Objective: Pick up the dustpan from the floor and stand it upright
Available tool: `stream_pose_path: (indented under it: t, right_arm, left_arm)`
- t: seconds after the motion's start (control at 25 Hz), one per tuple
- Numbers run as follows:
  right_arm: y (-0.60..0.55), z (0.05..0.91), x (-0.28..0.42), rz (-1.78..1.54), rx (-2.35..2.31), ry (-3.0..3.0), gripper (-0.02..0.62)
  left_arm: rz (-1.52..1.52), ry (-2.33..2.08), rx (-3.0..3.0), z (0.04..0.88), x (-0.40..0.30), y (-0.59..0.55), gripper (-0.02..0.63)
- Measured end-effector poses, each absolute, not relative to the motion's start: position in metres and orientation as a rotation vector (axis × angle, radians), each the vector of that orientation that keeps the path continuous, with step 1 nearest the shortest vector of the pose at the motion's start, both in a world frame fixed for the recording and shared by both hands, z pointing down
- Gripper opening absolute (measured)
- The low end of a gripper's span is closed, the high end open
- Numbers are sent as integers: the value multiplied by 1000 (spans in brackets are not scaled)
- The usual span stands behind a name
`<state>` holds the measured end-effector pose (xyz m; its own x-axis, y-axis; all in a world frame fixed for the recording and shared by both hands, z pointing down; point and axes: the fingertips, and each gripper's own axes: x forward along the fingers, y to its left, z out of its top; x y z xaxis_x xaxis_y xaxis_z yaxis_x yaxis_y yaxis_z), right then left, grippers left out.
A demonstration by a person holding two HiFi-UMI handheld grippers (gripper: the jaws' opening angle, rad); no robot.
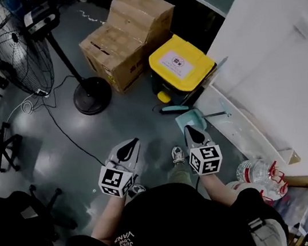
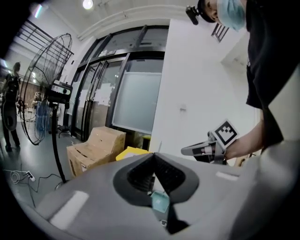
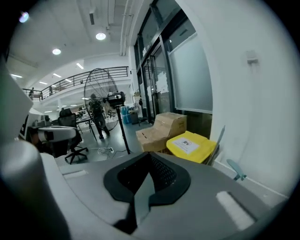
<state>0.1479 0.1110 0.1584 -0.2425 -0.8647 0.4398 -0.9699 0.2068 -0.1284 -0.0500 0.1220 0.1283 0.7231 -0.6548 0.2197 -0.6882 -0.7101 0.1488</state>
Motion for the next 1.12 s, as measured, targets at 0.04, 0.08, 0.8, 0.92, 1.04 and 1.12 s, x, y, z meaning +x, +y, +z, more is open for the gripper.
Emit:
stream_pose_path:
  t: [0.04,0.08,0.8,0.92,1.04,1.12]
  right_arm:
    - [113,157,139,552,1708,-2230,3]
    - [115,155,130,551,1684,-2244,3]
    - [162,113,24,489,1368,-2468,2]
    - [164,111,21,499,1361,-2471,2]
    - [163,111,16,464,1346,-2468,2]
    - [164,111,11,455,1338,-2466,2]
  left_arm:
    - [217,-1092,2705,125,-57,124,54]
    - [212,-1114,2702,122,-65,126,54]
    - [135,-1287,2648,99,-144,181,54]
    - [132,-1316,2631,100,-153,187,54]
    - [122,-1344,2609,104,-161,191,54]
    - [112,-1361,2601,104,-165,194,54]
